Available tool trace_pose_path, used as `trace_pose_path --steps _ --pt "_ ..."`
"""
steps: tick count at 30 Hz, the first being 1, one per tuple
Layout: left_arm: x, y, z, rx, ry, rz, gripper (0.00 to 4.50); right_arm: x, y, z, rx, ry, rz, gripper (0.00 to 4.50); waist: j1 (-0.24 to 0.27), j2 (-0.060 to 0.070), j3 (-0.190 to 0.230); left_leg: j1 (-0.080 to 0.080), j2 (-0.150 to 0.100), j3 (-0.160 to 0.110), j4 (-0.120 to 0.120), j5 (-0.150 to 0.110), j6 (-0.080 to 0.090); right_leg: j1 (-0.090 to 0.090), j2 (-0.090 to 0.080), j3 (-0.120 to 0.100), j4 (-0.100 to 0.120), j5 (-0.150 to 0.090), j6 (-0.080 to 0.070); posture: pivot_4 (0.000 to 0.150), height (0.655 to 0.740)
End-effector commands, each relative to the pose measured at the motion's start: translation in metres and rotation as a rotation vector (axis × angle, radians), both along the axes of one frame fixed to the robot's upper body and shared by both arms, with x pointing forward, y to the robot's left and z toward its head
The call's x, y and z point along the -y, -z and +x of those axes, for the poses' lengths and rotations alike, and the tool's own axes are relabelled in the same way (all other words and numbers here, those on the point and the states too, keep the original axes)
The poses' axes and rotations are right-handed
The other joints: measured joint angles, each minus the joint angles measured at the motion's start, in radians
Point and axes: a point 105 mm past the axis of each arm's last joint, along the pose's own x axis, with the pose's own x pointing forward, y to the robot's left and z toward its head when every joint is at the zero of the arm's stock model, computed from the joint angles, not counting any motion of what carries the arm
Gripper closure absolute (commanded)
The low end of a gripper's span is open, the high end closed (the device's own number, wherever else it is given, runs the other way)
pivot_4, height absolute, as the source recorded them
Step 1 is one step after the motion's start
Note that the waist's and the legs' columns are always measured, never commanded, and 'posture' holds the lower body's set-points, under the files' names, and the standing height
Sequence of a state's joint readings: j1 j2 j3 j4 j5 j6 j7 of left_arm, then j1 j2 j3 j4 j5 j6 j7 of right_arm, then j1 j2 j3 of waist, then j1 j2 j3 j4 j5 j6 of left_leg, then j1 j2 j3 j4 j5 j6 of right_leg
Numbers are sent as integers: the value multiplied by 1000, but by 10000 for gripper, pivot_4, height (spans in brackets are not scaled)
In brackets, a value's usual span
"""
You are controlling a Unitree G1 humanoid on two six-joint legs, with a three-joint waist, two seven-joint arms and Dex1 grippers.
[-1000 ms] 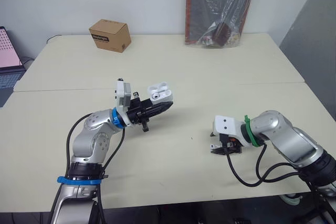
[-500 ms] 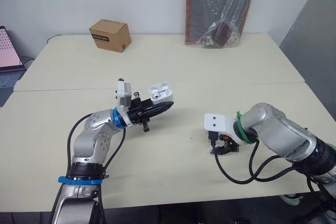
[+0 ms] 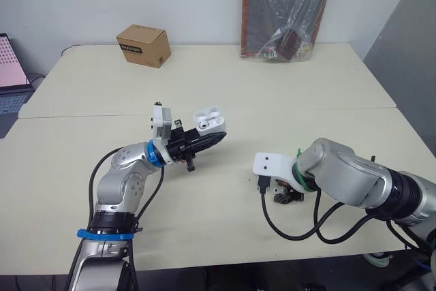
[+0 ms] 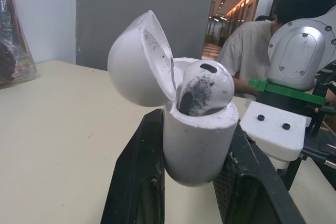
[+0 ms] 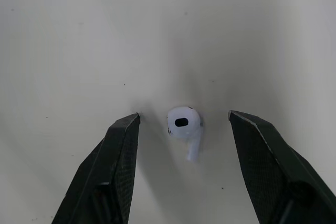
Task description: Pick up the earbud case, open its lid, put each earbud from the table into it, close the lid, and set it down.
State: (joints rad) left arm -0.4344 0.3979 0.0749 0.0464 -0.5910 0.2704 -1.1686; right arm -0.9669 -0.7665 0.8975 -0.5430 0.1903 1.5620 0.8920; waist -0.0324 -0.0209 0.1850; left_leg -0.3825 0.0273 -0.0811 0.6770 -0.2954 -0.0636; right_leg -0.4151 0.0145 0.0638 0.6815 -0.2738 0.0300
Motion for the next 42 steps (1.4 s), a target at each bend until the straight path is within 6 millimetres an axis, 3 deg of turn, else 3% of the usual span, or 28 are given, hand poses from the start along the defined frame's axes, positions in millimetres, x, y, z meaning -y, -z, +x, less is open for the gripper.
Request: trace_pose_path --steps 1,10,13,17,19,34,38,42 --pt "1 -9 -3 46 8 -11 37293 -3 -5 0 15 -12 -4 17200 0 0 0 0 0 0 0 0 0 0 0 0 0 0 0 1500 7400" --pt "0 -9 -4 43 6 -9 37293 -7 -4 -1 10 -5 -8 17200 0 0 0 0 0 0 0 0 0 0 0 0 0 0 0 1500 7400" --pt "0 -9 -4 43 7 -9 37293 -8 -3 -1 11 -2 -9 22826 0 0 0 0 0 0 0 0 0 0 0 0 0 0 0 1500 7400" --pt "0 -9 -3 43 5 -8 37293 -6 -2 0 14 5 -20 36866 0 0 0 0 0 0 0 0 0 0 0 0 0 0 0 1500 7400" --pt "0 -9 -3 44 5 -9 37293 -5 -2 0 15 7 -26 41502 0 0 0 0 0 0 0 0 0 0 0 0 0 0 0 1500 7400" --pt "-1 -8 -2 44 2 -8 37293 -4 -10 3 57 -20 6 41471 0 0 0 0 0 0 0 0 0 0 0 0 0 0 0 1500 7400" --pt "-3 -7 1 47 -5 -5 37293 -8 -33 11 133 -42 176 41471 0 0 0 0 0 0 0 0 0 0 0 0 -1 0 0 1500 7400" --pt "-5 -5 4 44 -7 0 37293 -15 -59 15 221 -10 528 41471 2 -1 0 -1 0 -1 -1 0 0 0 0 -1 -1 0 0 1500 7400"
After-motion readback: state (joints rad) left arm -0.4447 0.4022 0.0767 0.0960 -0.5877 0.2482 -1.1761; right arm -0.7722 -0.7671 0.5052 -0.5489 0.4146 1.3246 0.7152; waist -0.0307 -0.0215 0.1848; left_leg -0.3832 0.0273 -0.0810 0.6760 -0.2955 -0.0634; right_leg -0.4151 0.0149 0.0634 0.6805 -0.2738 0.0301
